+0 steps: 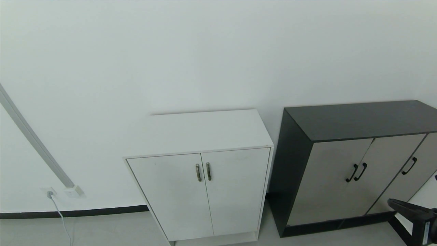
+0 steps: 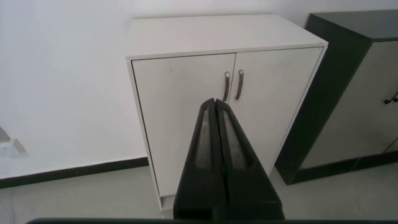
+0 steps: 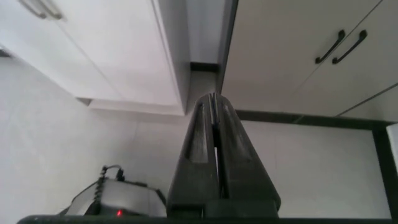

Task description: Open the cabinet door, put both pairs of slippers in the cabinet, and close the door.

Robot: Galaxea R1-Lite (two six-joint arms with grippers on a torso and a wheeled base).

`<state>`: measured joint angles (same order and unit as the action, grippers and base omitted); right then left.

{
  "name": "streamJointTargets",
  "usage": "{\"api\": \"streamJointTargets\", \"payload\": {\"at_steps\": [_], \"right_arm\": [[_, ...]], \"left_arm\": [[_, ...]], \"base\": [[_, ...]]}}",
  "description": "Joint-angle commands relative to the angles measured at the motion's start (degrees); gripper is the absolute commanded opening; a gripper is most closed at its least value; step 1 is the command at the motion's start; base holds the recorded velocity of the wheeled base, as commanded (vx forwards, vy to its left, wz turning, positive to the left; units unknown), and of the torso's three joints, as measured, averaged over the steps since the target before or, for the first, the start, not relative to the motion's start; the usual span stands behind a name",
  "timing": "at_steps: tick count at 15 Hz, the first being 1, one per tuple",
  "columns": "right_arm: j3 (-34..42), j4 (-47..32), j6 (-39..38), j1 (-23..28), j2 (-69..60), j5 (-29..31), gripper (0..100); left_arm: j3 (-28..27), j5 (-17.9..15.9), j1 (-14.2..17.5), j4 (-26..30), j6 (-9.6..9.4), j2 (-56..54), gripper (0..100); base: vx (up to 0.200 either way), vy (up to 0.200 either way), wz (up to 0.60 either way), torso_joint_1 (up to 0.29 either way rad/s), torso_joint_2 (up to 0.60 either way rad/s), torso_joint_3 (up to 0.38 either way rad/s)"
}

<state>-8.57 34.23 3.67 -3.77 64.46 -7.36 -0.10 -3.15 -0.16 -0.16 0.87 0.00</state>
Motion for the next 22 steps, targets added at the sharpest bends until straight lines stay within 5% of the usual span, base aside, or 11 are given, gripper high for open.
{"api": "streamJointTargets", "payload": {"at_steps": [1,8,18,22], "right_arm": [[1.10,-5.14,-0.07,-0.01,-8.83,-0.72,0],[8.57,-11.12,-0.59,0.08,-14.19,-1.95,0],[8.57,-30.72,-1.47,0.34,-24.39,-2.04,0],[8.57,-31.59,-2.61,0.43,-27.46,-1.95,0]], "left_arm": [[0.01,-0.02,-0.02,-0.02,0.01,0.00,0],[0.01,0.07,-0.02,-0.02,0.01,0.00,0],[0.01,0.07,0.07,-0.02,0.01,0.00,0],[0.01,0.07,0.07,-0.02,0.01,0.00,0]], "base": [[0.000,0.000,0.00,0.000,0.00,0.000],[0.000,0.000,0.00,0.000,0.00,0.000],[0.000,0.000,0.00,0.000,0.00,0.000],[0.000,0.000,0.00,0.000,0.00,0.000]]}}
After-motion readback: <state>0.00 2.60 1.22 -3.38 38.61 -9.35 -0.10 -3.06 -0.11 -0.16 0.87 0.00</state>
